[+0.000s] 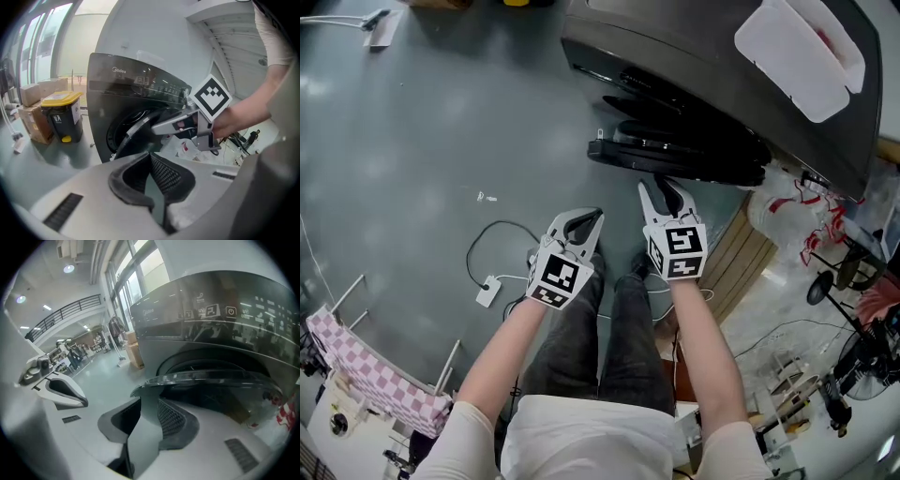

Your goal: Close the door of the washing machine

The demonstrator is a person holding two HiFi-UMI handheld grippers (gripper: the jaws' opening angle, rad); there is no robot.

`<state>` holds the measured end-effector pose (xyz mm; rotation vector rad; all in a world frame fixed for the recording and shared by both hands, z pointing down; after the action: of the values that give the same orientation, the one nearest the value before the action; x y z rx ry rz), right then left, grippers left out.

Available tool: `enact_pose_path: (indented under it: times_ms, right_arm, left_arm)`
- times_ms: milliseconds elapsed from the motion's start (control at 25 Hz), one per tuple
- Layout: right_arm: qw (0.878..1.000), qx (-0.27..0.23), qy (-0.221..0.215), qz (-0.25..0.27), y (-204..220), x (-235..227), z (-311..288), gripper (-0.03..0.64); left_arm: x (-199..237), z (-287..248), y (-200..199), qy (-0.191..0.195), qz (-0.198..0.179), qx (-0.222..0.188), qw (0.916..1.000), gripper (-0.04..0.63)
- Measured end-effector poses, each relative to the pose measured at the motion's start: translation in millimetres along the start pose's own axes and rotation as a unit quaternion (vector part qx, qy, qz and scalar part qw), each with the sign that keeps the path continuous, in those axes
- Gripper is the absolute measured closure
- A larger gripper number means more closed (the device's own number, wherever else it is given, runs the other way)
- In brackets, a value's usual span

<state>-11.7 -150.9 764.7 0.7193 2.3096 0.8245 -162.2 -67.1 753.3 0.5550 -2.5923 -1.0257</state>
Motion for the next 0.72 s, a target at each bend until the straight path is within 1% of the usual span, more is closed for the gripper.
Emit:
enact_pose_path:
  times_ms: [120, 320, 480, 560, 640, 720]
  right_arm:
    - [1.000, -0.009, 0.006, 0.009, -11.6, -13.2, -9.1, 0.485]
    - [0.999, -0.025, 0.024, 0.031, -34.5, -28.2, -22.8, 0.487]
    - [0.997, -0.042, 0.059, 0.012, -44.4, -40.1, -30.7, 0.507]
    - [0.996, -0.046, 0.074, 0.003, -46.0, -42.5, -35.5, 0.545]
    - [0.995, -0.049, 0.088, 0.000, -45.4, -43.1, -40.5, 0.550]
    - [0.994, -0.053, 0.096, -0.008, -45.1, -43.4, -44.3, 0.576]
  left_arm:
    - [3.3, -9.6, -7.7, -0.009, 0.007, -0.004, 0.9999, 0.586]
    - [17.4, -18.0, -24.8, -0.017, 0.002, -0.006, 0.9998, 0.586]
    - [27.3, -20.4, -33.8, -0.022, 0.002, -0.014, 0.9997, 0.586]
    - [32.3, -20.6, -37.1, -0.025, 0.005, -0.018, 0.9995, 0.586]
    - [36.5, -21.6, -39.0, -0.025, 0.006, -0.022, 0.9994, 0.586]
    - [39.5, -23.1, -37.6, -0.026, 0.008, -0.022, 0.9994, 0.586]
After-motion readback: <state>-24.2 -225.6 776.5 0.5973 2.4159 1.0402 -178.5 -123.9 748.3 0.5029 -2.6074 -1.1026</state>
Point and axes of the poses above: the fingertips, and each gripper's own axes: z backward along the fingers, x to its left, y out of its underside, the point moved 7 cm from there along z, backward along the fingers, and after that the axes turned 10 degrees about -y, right-handed, at the moved point
